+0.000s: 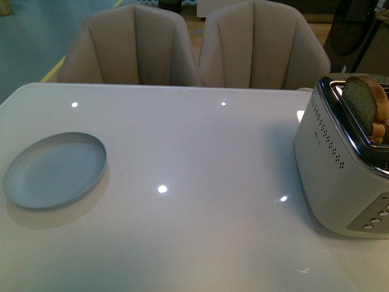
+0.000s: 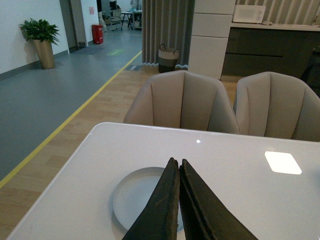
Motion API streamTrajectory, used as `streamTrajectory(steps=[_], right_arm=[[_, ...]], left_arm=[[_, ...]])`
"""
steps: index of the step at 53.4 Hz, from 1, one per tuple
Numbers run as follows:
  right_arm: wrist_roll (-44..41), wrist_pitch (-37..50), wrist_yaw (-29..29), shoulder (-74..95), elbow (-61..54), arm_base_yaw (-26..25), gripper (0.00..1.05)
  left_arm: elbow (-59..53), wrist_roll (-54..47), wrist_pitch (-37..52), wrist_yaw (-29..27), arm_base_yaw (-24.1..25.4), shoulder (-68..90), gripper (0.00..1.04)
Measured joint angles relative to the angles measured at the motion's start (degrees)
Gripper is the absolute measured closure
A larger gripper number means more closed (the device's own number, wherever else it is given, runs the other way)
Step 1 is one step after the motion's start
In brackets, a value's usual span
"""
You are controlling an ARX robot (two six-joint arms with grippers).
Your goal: Left arm holds plate, right arm toasts bread
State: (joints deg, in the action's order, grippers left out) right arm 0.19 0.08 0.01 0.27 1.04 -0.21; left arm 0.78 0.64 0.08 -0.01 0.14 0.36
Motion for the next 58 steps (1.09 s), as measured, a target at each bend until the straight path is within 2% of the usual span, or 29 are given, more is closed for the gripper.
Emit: streamTrajectory(steps=[7, 20, 23, 30, 34, 58], right_arm=[[0.0, 0.0, 0.0, 0.0, 0.0, 0.0, 0.09], [0.0, 0.0, 0.0, 0.0, 0.0, 0.0, 0.09], [0.0, 0.0, 0.0, 0.0, 0.0, 0.0, 0.09], [0.0, 0.0, 0.0, 0.0, 0.0, 0.0, 0.09], [0.0, 0.0, 0.0, 0.0, 0.0, 0.0, 0.09], [0.0, 0.0, 0.0, 0.0, 0.0, 0.0, 0.09]], left_arm=[[0.0, 0.0, 0.0, 0.0, 0.0, 0.0, 0.99], [0.0, 0.0, 0.0, 0.0, 0.0, 0.0, 0.55], [0.0, 0.0, 0.0, 0.0, 0.0, 0.0, 0.41], [0.0, 0.0, 0.0, 0.0, 0.0, 0.0, 0.16], [0.0, -0.04, 0.0, 0.0, 0.0, 0.0, 0.05], [0.0, -0.09, 0.0, 0.0, 0.0, 0.0, 0.07]])
